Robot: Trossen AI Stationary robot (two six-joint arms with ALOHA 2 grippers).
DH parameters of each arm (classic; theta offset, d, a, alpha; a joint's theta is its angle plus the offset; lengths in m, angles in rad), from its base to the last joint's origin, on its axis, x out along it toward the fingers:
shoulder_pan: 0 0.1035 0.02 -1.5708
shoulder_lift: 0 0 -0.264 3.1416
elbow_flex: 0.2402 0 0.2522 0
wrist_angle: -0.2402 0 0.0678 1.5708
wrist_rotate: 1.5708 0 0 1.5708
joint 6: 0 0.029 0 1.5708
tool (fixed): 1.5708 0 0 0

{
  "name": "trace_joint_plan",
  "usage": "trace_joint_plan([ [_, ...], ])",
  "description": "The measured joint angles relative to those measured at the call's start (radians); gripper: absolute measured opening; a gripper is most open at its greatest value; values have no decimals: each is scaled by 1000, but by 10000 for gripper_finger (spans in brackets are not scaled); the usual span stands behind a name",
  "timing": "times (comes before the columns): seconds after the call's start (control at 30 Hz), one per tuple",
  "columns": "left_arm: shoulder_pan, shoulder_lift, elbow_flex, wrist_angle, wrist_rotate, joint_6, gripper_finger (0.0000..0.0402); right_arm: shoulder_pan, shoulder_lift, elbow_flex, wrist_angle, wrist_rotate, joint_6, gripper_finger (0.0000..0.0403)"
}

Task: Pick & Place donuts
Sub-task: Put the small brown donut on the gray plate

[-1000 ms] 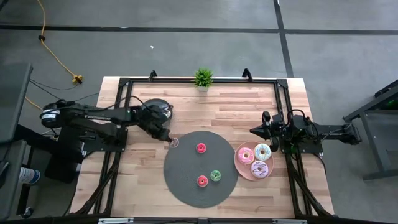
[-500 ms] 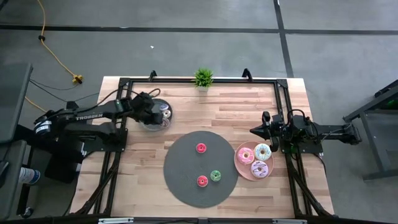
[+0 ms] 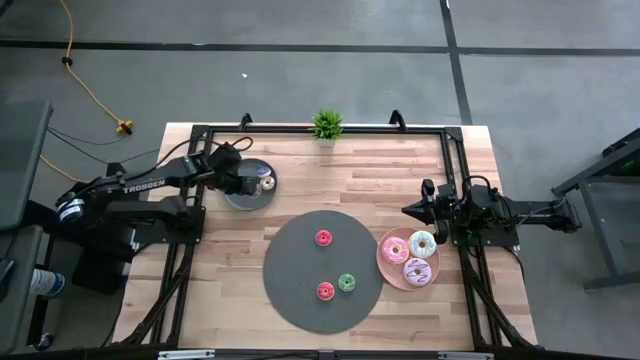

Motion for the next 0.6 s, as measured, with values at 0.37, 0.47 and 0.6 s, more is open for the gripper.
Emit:
trace_joint_plan([
  [0.37,-1,81,-1,14,-3,49,50,0,0,0,0,0,0,0],
  [0.47,-2,100,-1,35,14,52,50,0,0,0,0,0,0,0],
  [0.6,-27,143,-2,54,11,68,50,0,0,0,0,0,0,0],
])
